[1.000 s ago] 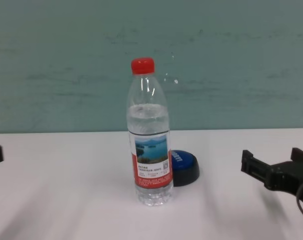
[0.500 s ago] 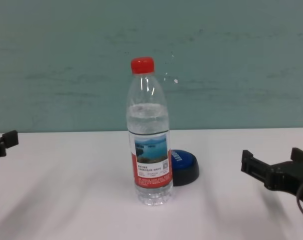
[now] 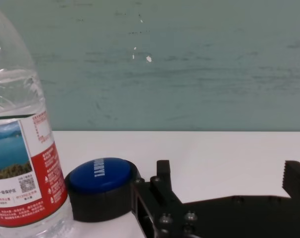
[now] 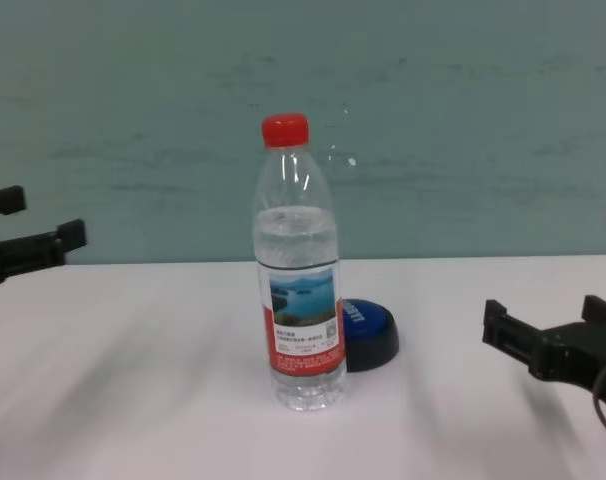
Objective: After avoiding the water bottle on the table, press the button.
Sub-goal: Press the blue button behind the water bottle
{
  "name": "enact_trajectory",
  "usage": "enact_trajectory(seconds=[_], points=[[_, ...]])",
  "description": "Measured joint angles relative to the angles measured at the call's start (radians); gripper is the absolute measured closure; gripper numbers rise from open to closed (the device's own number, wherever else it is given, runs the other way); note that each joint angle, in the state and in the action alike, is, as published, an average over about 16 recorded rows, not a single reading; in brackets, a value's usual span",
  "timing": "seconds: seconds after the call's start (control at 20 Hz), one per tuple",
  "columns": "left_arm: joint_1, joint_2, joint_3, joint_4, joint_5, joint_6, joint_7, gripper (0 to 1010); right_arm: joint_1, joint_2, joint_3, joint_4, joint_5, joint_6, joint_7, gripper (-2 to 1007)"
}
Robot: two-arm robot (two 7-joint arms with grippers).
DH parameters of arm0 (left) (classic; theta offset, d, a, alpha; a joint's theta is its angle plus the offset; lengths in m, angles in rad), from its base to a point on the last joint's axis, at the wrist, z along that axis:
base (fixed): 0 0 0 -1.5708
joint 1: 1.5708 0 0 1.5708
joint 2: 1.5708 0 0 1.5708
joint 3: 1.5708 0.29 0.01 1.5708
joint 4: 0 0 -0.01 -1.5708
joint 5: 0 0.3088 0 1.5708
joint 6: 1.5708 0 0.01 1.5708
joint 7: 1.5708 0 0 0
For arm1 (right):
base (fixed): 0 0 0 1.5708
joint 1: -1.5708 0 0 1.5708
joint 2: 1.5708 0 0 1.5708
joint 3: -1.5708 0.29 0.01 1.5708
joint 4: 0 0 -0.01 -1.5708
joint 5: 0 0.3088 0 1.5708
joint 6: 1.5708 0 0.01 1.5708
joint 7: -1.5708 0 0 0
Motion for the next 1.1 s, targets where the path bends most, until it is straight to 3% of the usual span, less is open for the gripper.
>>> enact_trajectory(seconds=[0.65, 1.1], points=[[-0.225, -0.111, 0.115, 0.284, 0.006, -0.074, -0.057, 10, 0.000, 0.000, 0.000, 0.000, 0.000, 0.000, 0.000, 1], [-0.346, -0.192, 0.168, 0.485, 0.016, -0.143, -0.097, 10, 0.000, 0.000, 0.000, 0.000, 0.000, 0.000, 0.000, 1]])
